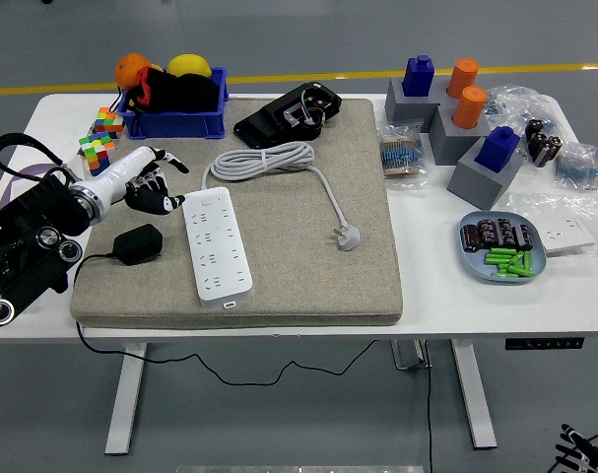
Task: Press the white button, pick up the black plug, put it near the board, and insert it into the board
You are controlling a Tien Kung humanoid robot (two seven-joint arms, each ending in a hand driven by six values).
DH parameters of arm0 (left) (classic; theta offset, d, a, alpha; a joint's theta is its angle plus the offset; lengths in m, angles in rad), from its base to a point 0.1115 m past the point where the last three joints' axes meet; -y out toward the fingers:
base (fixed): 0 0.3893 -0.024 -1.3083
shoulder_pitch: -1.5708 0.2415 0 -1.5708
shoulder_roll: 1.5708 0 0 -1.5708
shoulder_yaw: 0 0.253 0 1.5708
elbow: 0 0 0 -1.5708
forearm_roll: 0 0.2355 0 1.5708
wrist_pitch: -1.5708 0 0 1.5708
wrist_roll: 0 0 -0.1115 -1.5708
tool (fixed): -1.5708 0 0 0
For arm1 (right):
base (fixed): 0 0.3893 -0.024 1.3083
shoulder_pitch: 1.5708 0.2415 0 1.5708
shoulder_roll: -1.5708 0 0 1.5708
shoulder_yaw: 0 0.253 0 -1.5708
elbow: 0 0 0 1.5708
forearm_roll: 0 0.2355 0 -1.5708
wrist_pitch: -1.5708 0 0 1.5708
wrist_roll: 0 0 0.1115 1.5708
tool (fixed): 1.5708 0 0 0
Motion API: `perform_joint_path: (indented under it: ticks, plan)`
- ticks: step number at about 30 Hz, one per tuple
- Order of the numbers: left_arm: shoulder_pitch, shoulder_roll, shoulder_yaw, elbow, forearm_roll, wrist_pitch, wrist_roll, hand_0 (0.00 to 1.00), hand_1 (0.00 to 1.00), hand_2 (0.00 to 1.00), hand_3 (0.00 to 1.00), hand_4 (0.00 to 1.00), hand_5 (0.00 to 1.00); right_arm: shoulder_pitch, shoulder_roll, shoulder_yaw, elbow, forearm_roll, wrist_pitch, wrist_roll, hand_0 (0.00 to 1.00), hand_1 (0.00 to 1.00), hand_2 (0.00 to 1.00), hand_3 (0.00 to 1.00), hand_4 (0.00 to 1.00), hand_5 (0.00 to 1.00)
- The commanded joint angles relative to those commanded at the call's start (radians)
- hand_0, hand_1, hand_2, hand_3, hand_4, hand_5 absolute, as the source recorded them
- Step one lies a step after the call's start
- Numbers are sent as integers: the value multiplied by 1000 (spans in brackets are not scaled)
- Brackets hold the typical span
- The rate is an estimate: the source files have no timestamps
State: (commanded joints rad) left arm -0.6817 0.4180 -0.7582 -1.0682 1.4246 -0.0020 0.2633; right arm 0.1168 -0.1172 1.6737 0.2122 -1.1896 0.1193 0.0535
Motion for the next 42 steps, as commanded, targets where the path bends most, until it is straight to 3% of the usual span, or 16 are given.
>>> perform_joint_path:
  ticks: [6, 7, 8, 16, 30, 42]
  plan:
    - [-40, -8, 62, 21, -36, -21, 56, 4, 4, 79, 696, 212, 2, 0, 0, -1, 0, 2, 0, 0, 795, 689, 639, 626, 725, 470]
    - [-48, -10, 74, 24, -37, -24, 64, 2, 19, 72, 707, 107, 2, 0, 0, -1, -1, 2, 0, 0, 795, 689, 639, 627, 726, 470]
    - [-58, -12, 91, 29, -39, -28, 74, 2, 19, 72, 707, 107, 2, 0, 0, -2, -1, 2, 0, 0, 795, 689, 639, 627, 726, 470]
    - [-112, -33, 193, 88, -84, -24, 86, 2, 23, 74, 696, 82, 2, 1, -2, -9, -1, 7, 0, 1, 794, 689, 639, 627, 725, 469]
    - [-155, -111, 215, 175, -106, -27, 103, 2, 23, 73, 699, 104, 2, 2, -5, -21, -3, 12, 1, 0, 795, 689, 639, 627, 726, 468]
    - [-160, -134, 233, 218, -92, -39, 133, 2, 24, 73, 699, 105, 2, -4, -6, -29, -5, 13, 1, -2, 794, 689, 639, 627, 726, 468]
